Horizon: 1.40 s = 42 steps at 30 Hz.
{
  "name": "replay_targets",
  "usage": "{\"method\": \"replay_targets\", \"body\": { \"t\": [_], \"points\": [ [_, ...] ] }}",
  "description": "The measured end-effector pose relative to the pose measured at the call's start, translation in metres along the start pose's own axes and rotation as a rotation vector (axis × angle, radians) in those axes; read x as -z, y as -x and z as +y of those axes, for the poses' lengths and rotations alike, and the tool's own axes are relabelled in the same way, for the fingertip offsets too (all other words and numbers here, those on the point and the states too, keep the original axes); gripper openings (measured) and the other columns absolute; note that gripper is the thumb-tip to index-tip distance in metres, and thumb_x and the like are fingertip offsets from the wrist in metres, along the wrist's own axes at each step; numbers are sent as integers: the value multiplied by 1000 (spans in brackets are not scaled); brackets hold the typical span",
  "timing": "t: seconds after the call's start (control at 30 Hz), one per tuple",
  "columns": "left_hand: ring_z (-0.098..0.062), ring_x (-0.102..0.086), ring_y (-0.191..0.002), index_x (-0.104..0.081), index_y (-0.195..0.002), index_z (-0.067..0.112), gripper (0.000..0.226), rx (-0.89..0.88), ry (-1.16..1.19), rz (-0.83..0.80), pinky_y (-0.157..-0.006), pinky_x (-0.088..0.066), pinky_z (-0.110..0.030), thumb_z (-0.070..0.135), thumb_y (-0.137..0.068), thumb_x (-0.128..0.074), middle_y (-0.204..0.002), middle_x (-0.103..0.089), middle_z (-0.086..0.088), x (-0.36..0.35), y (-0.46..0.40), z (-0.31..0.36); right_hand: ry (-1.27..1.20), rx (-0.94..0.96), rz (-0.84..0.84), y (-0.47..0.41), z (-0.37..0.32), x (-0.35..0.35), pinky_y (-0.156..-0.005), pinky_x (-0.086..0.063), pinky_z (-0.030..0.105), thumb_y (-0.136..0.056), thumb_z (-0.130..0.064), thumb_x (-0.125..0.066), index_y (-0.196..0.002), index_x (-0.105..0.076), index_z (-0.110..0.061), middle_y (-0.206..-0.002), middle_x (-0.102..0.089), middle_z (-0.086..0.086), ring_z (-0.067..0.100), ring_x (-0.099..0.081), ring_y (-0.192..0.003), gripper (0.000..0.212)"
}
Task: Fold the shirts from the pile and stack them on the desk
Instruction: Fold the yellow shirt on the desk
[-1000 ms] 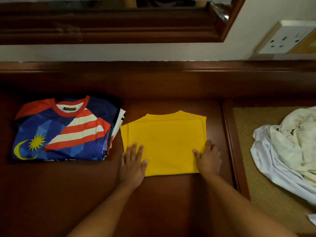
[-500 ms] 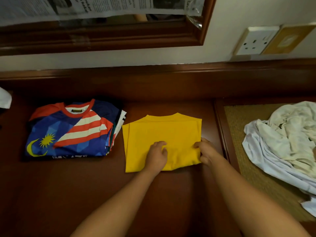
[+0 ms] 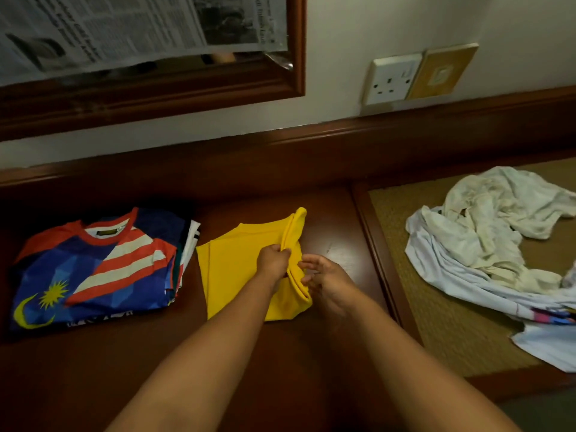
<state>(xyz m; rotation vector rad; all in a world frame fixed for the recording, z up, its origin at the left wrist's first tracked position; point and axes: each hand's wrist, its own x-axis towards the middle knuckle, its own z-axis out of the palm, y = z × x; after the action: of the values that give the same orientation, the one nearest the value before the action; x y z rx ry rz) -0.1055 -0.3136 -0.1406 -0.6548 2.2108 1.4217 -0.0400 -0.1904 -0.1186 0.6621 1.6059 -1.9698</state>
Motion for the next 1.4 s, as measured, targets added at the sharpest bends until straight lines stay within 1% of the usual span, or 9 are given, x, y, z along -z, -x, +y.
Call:
{"method": "replay_targets", "body": {
  "t": [0.2, 0.43, 0.6, 0.73, 0.87, 1.0, 1.17, 1.3, 1.4],
  "points": [
    [-39, -64, -82, -64, -84, 17, 14, -145, -42, -31, -77, -53, -51, 20, -95, -56, -89, -66, -25, 14, 26, 14, 20, 2, 145, -2, 9, 30, -54, -41, 22, -83, 14, -46, -113, -58, -15, -111, -63, 6, 13, -57, -79, 43],
    [-14, -69, -81, -65, -98, 14, 16, -263, 357, -252, -71, -57, -24, 9, -97, -51, -91, -72, -2, 58, 113, 70, -47, -44, 195, -22, 15, 43, -57, -37, 28, -97, -17, -49, -101, -58, -20, -95, -58, 7, 19, -54, -78, 11],
    [-23, -68, -95, -61, -113, 11, 27, -153, 593, -308, -82, -54, -38, 18, -88, -55, -104, -72, -8, 107, 124, 68, -335, -97, 77, -16, 10, 52, -77, -49, 42, -99, -55, -31, -108, -59, -27, -102, -67, 8, 31, -61, -98, 40],
    [-24, -68, -91, -59, -114, 13, 20, -27, 605, -178, -75, -52, -39, 14, -99, -46, -102, -71, -9, 127, 88, 24, -351, -117, 148, -20, 13, 69, -75, -49, 43, -99, -49, -39, -120, -60, -20, -106, -68, 13, 33, -62, -97, 42],
    [-29, -58, -109, -55, -125, 14, 27, 121, 381, -27, -86, -49, -43, 20, -100, -46, -124, -60, -14, 134, 40, -53, -94, -127, 330, -33, 31, 78, -85, -46, 44, -96, -29, -54, -133, -48, -17, -129, -55, 12, 31, -55, -106, 40],
    [-33, -54, -110, -40, -140, 6, 46, 227, 45, 91, -87, -44, -40, 16, -97, -53, -126, -54, -17, 127, 23, -109, 177, -136, 328, -30, 41, 74, -88, -45, 46, -98, -25, -53, -138, -41, -16, -133, -50, 10, 28, -53, -103, 43],
    [-31, -53, -90, -52, -101, -2, 23, 172, -179, 135, -74, -38, -38, 18, -94, -60, -86, -52, -12, 112, 24, -133, 360, -157, 362, -22, 48, 58, -87, -45, 48, -98, -17, -53, -124, -43, -9, -119, -51, 14, 32, -51, -99, 30],
    [-39, -56, -104, -55, -94, -4, 18, 172, -365, 158, -77, -38, -37, 14, -95, -56, -106, -59, -29, 112, 26, -138, 412, -97, 408, -25, 48, 51, -80, -42, 42, -96, -4, -47, -111, -44, -12, -111, -53, 17, 30, -49, -91, 17],
    [-39, -55, -110, -61, -102, -3, 18, 190, -496, 157, -84, -41, -37, 10, -96, -51, -117, -59, -28, 117, 29, -143, 435, 1, 466, -31, 45, 51, -78, -43, 40, -95, -3, -48, -123, -48, -6, -116, -57, 21, 32, -52, -93, 28]
  ]
}}
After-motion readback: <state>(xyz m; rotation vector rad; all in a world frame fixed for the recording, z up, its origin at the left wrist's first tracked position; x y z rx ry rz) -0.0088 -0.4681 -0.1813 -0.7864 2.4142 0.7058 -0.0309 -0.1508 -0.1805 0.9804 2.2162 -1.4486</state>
